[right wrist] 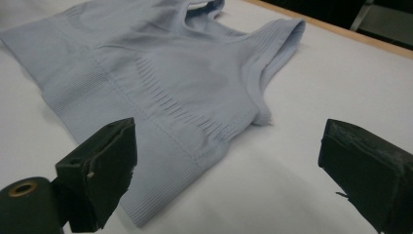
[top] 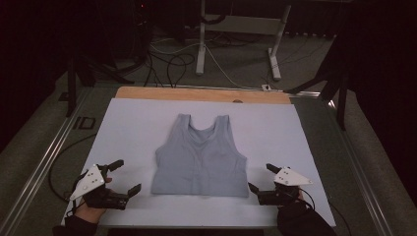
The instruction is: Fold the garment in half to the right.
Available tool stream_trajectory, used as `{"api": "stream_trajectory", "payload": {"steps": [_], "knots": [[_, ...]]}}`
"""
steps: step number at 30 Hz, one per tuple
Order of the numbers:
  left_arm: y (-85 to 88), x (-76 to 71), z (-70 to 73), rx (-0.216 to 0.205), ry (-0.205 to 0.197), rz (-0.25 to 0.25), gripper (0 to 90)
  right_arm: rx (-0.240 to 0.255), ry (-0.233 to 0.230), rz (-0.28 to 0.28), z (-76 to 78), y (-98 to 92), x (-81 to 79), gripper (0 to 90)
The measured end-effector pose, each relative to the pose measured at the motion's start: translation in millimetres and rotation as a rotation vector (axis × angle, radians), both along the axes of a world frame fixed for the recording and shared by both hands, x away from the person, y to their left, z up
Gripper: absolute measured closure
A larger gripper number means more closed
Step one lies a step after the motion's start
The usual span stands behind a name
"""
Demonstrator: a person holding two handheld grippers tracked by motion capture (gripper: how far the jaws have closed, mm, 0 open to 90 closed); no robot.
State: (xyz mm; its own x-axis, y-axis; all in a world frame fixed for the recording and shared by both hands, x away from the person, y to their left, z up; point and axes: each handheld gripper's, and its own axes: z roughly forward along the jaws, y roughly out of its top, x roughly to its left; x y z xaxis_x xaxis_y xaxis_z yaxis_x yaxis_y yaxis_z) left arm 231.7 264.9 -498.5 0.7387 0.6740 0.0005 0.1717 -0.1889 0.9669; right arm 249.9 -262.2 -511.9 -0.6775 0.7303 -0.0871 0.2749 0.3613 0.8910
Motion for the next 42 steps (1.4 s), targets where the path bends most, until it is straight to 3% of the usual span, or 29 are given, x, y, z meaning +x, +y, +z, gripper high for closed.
{"api": "stream_trajectory", "payload": {"steps": [13, 22, 30, 34, 42], "knots": [[0.4, -1.7, 1.2, 0.001, -0.002, -0.006, 0.1, 0.024, -0.009, -0.007, -1.5, -1.0, 1.1, 7.3], [2.6, -7.1, 7.4, -0.01, 0.008, -0.001, 0.1, 0.028, -0.011, -0.011, 7.1, 5.2, 4.5, 7.3], [0.6, -9.6, 30.0, 0.015, 0.016, -0.024, 0.1, 0.031, -0.024, -0.004, 37.4, 14.8, 8.4, 7.4], [-0.6, -9.1, 39.3, 0.032, 0.026, -0.033, 0.1, 0.048, -0.032, 0.019, 56.0, 21.4, 17.5, 7.4], [-3.7, -8.4, 51.2, 0.047, 0.041, -0.025, 0.1, 0.062, -0.041, 0.052, 79.0, 43.5, 39.1, 7.4]]}}
